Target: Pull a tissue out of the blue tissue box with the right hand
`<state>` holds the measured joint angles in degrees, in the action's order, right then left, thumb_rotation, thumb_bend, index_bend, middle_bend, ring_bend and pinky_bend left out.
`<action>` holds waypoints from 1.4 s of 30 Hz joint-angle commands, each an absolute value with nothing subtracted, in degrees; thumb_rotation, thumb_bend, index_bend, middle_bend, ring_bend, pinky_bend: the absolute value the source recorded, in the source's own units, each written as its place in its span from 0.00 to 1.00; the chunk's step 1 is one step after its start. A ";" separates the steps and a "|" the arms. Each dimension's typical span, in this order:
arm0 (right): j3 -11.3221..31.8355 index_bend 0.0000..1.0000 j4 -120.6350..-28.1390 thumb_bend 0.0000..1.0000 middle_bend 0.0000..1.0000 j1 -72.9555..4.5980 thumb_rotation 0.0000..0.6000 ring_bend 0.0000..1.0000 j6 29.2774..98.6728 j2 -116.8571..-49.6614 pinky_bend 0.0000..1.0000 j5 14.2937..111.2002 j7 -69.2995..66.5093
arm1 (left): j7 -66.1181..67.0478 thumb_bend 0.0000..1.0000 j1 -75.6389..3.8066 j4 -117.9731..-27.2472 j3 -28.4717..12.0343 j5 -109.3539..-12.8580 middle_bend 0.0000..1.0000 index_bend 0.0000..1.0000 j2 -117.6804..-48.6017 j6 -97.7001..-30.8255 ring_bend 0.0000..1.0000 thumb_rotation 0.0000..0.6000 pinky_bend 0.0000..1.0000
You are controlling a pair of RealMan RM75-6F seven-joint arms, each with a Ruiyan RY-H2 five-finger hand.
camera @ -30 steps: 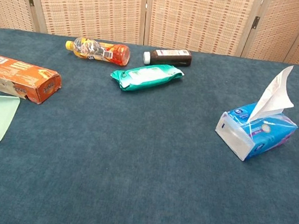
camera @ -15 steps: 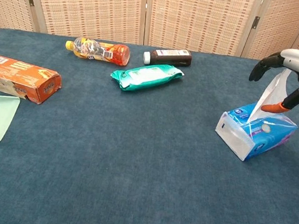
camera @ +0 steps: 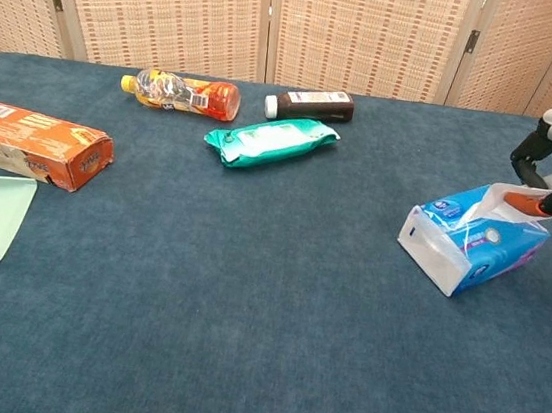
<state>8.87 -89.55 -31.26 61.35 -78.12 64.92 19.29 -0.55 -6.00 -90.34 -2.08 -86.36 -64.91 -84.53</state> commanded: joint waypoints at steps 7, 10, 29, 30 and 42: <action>9.97 0.83 -100.18 0.32 0.66 -27.72 1.00 0.26 70.19 -70.91 0.05 75.29 11.20 | -0.60 0.22 -6.01 -90.44 -2.09 -86.31 0.00 0.00 -64.85 -84.48 0.00 1.00 0.07; 10.21 0.83 -104.82 0.32 0.66 -25.85 1.00 0.26 74.30 -67.24 0.05 79.78 8.27 | -0.53 0.22 -5.99 -90.50 -2.06 -86.37 0.00 0.00 -64.77 -84.51 0.00 1.00 0.07; -2.94 0.83 -100.16 0.32 0.63 -14.18 1.00 0.25 80.48 -65.61 0.05 96.98 0.33 | 0.77 0.22 -5.84 -91.04 -1.71 -86.92 0.00 0.00 -64.85 -84.77 0.00 1.00 0.07; -2.93 0.83 -98.80 0.32 0.63 -14.08 1.00 0.25 80.09 -66.53 0.05 96.46 0.43 | 0.85 0.22 -5.84 -91.03 -1.71 -86.90 0.00 0.00 -64.88 -84.74 0.00 1.00 0.07; -3.62 0.12 -92.72 0.19 0.10 -13.76 1.00 0.00 77.29 -69.42 0.00 94.97 1.08 | 1.11 0.22 -5.93 -90.91 -1.78 -86.69 0.00 0.00 -65.07 -84.56 0.00 1.00 0.07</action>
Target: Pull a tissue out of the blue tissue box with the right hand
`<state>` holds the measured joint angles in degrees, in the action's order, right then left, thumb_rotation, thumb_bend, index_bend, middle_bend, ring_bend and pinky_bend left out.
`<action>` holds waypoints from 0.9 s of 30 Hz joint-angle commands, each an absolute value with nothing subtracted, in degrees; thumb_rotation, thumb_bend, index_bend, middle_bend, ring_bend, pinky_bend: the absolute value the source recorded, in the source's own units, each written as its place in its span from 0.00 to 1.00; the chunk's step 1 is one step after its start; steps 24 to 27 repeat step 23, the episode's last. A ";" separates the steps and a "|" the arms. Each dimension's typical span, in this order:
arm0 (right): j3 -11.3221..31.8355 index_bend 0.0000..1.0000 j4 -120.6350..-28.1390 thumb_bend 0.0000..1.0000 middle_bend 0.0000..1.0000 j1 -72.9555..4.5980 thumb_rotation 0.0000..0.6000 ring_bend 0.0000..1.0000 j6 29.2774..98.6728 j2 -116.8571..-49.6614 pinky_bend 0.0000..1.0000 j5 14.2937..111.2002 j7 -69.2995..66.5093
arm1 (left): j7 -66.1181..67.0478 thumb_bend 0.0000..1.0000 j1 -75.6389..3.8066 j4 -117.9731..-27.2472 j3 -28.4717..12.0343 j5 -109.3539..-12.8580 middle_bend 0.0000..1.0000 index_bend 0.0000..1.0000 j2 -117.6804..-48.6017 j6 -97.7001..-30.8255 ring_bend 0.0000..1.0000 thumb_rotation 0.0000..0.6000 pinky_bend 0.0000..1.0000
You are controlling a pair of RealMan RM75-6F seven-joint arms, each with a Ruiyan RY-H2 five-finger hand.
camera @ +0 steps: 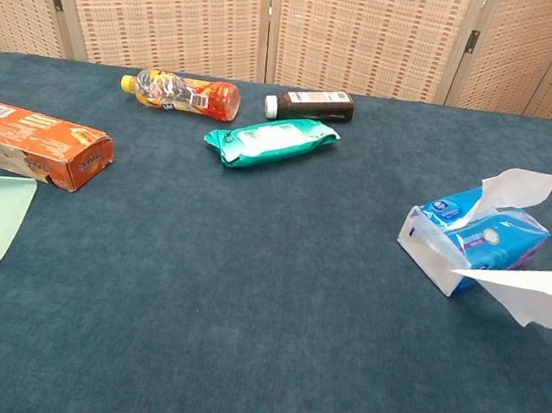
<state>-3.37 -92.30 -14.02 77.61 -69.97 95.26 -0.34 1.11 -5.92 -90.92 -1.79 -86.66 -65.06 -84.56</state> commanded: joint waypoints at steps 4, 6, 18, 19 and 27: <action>-3.49 0.00 -92.87 0.13 0.00 -12.74 1.00 0.00 79.01 -69.18 0.00 95.11 1.49 | 1.09 0.22 -5.90 -90.76 -1.81 -86.84 0.00 0.00 -65.17 -84.76 0.00 1.00 0.07; -3.35 0.00 -92.41 0.11 0.00 -12.20 1.00 0.00 80.20 -69.16 0.00 95.29 0.48 | 1.18 0.22 -5.89 -90.64 -1.80 -86.90 0.00 0.00 -65.30 -84.85 0.00 1.00 0.07; -2.14 0.00 -91.95 0.11 0.00 -9.30 1.00 0.00 85.94 -66.94 0.00 95.48 -1.42 | 2.09 0.22 -6.22 -89.20 -1.56 -88.39 0.00 0.00 -66.94 -85.35 0.00 1.00 0.07; -2.12 0.00 -92.03 0.11 0.00 -9.13 1.00 0.00 86.13 -66.92 0.00 95.49 -1.08 | 2.09 0.22 -6.25 -89.10 -1.50 -88.55 0.00 0.00 -67.02 -85.35 0.00 1.00 0.07; -2.24 0.00 -92.53 0.11 0.00 -8.89 1.00 0.00 85.75 -66.62 0.00 95.42 -0.70 | 2.09 0.22 -6.33 -88.90 -1.31 -88.87 0.00 0.00 -67.16 -85.29 0.00 1.00 0.07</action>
